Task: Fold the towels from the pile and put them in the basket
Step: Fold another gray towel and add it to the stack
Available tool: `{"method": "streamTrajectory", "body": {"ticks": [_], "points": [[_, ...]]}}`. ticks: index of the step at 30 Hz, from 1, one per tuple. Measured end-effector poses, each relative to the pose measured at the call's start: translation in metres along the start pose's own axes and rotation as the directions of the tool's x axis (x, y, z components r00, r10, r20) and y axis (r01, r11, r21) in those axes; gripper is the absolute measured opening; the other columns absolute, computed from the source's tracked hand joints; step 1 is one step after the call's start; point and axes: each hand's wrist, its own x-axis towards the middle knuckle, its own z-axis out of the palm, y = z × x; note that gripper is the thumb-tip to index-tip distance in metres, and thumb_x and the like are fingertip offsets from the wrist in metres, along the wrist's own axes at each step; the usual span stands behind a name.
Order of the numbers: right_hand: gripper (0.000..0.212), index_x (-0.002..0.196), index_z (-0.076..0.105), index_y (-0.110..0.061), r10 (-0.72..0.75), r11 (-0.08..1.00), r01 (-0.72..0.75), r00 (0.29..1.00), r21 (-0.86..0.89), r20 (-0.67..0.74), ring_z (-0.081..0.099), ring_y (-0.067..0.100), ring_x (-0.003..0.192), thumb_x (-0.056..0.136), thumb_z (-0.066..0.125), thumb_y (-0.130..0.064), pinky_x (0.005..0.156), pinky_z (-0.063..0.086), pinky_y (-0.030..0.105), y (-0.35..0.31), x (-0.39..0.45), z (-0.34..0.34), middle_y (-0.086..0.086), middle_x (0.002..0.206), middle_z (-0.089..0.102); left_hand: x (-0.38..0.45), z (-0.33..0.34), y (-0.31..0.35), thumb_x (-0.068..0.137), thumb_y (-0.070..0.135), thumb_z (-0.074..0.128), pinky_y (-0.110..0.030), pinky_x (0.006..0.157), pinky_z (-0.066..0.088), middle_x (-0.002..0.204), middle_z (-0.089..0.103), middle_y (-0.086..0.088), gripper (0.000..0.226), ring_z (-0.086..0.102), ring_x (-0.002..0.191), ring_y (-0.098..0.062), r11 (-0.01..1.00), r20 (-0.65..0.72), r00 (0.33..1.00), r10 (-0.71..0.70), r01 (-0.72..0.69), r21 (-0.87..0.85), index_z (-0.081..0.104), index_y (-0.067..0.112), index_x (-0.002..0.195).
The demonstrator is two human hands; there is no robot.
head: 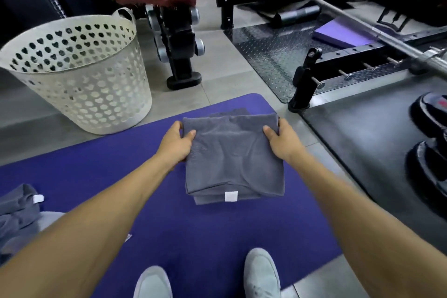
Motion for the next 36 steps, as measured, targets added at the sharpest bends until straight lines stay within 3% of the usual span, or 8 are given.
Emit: {"method": "streamTrajectory", "body": {"ticks": [4,9,14,19,23,30,33,36], "points": [[0.024,0.098,0.049,-0.011,0.028,0.999,-0.025,0.995,0.037,-0.093,0.055,0.015,0.078,0.102,0.048,-0.035,0.054,0.035,0.023,0.038,0.06,0.031,0.001,0.093,0.06,0.072,0.039,-0.031,0.101,0.028,0.053,-0.033,0.072,0.052,0.109,0.063,0.0,0.01,0.062,0.092,-0.016,0.997,-0.018,1.0,-0.005,0.007,0.079,0.052,0.019,0.106],[0.028,0.104,0.051,-0.011,-0.017,0.999,0.013,0.996,-0.037,-0.089,0.051,0.006,0.076,0.103,0.045,-0.038,0.056,0.036,0.021,0.055,0.123,0.046,0.0,0.093,0.061,0.133,0.066,-0.048,0.104,0.029,0.047,-0.014,0.042,0.043,0.096,0.059,0.004,0.016,0.058,0.076,-0.008,0.989,-0.005,0.999,-0.033,0.033,0.145,0.048,0.014,0.109],[0.029,0.11,0.055,-0.017,0.006,0.999,-0.002,0.997,0.053,-0.08,0.056,0.005,0.08,0.099,0.05,-0.043,0.059,0.04,0.02,0.033,0.198,0.059,-0.005,0.096,0.061,0.202,0.073,-0.049,0.101,0.033,0.051,-0.034,0.079,0.05,0.111,0.06,0.003,0.02,0.06,0.097,-0.016,0.998,-0.163,0.985,-0.057,0.055,-0.013,0.051,0.019,0.114],[0.061,0.142,0.039,-0.011,0.176,0.981,-0.163,0.975,-0.101,0.135,0.053,0.026,0.118,0.096,0.054,-0.048,0.082,0.039,0.029,0.069,0.237,0.097,0.009,0.135,0.053,0.245,0.09,-0.095,0.094,0.038,0.062,-0.028,0.057,0.047,0.105,0.063,0.002,0.031,0.06,0.08,-0.013,0.954,-0.087,0.95,-0.299,0.299,-0.012,0.049,0.018,0.114],[0.036,0.125,0.052,-0.011,0.074,0.984,-0.063,0.995,-0.164,0.062,0.053,0.018,0.095,0.096,0.06,-0.03,0.072,0.039,0.027,0.106,0.222,0.108,0.005,0.114,0.061,0.248,0.091,-0.118,0.085,0.035,0.074,-0.038,0.078,0.057,0.108,0.064,0.003,0.042,0.066,0.091,-0.017,0.968,-0.099,0.964,-0.247,0.249,0.01,0.051,0.02,0.116],[0.027,0.124,0.055,-0.017,0.02,1.0,-0.019,0.997,0.015,-0.079,0.055,0.008,0.085,0.098,0.057,-0.025,0.061,0.038,0.009,0.093,0.223,0.096,-0.002,0.106,0.062,0.245,0.092,-0.104,0.09,0.029,0.071,-0.027,0.065,0.05,0.102,0.068,-0.002,0.047,0.068,0.085,-0.014,0.978,-0.176,0.972,-0.156,0.127,-0.164,0.047,0.023,0.13],[0.032,0.125,0.053,-0.011,0.101,0.976,-0.087,0.993,-0.201,0.064,0.052,0.017,0.093,0.097,0.058,-0.028,0.074,0.041,0.025,0.103,0.219,0.098,0.001,0.107,0.059,0.234,0.093,-0.112,0.084,0.031,0.076,-0.035,0.067,0.057,0.107,0.067,-0.001,0.059,0.068,0.089,-0.018,0.954,-0.085,0.951,-0.297,0.29,-0.078,0.045,0.022,0.132],[0.029,0.121,0.052,-0.01,-0.007,0.894,0.017,1.0,-0.448,0.024,0.053,0.024,0.097,0.096,0.058,-0.025,0.076,0.043,0.034,0.104,0.215,0.101,0.007,0.116,0.056,0.221,0.09,-0.111,0.088,0.026,0.071,-0.036,0.09,0.048,0.131,0.05,-0.003,0.066,0.054,0.11,-0.02,0.927,-0.174,0.985,-0.016,0.079,0.366,0.037,0.019,0.144]]}}
